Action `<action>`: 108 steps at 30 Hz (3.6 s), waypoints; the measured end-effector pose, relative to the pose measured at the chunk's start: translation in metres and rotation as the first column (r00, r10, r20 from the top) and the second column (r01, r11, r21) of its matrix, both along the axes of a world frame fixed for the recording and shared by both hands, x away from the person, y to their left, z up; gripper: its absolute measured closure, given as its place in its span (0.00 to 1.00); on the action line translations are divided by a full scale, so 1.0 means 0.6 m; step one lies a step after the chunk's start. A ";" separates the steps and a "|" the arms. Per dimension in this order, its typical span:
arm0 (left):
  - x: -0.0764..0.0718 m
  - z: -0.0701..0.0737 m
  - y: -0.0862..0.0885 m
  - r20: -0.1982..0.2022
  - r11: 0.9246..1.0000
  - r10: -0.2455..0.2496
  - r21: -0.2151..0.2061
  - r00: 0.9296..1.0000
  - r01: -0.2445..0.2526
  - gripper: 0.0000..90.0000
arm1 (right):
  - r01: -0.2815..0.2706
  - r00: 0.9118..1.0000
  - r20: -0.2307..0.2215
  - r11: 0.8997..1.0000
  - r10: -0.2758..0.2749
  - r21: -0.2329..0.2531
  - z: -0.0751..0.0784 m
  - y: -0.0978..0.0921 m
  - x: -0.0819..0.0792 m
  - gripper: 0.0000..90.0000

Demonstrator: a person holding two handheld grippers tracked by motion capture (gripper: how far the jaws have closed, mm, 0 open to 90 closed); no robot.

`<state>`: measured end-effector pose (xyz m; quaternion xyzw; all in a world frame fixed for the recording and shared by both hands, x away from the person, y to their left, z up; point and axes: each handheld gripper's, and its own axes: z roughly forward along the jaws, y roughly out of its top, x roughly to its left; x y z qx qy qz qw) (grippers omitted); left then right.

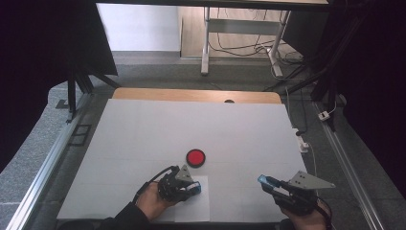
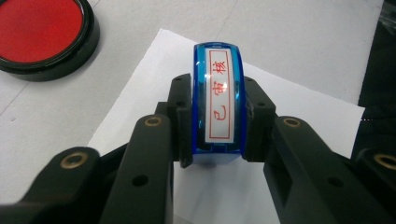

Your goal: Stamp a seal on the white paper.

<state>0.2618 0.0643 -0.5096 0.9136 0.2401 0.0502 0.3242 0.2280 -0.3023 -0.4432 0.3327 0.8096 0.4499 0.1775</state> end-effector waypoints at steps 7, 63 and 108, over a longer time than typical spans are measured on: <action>0.001 0.001 -0.001 -0.001 1.000 -0.004 0.008 1.000 0.004 0.78 | -0.001 1.000 0.000 1.000 0.001 -0.003 0.000 0.000 0.000 0.76; 0.017 0.024 0.023 -0.059 0.993 0.010 -0.116 0.998 -0.017 0.77 | 0.004 1.000 0.000 1.000 -0.004 0.000 0.000 -0.002 -0.001 0.76; 0.011 0.114 0.082 0.044 0.957 0.001 -0.288 0.999 0.012 0.77 | -0.023 1.000 -0.011 1.000 0.023 0.014 0.001 0.006 0.002 0.76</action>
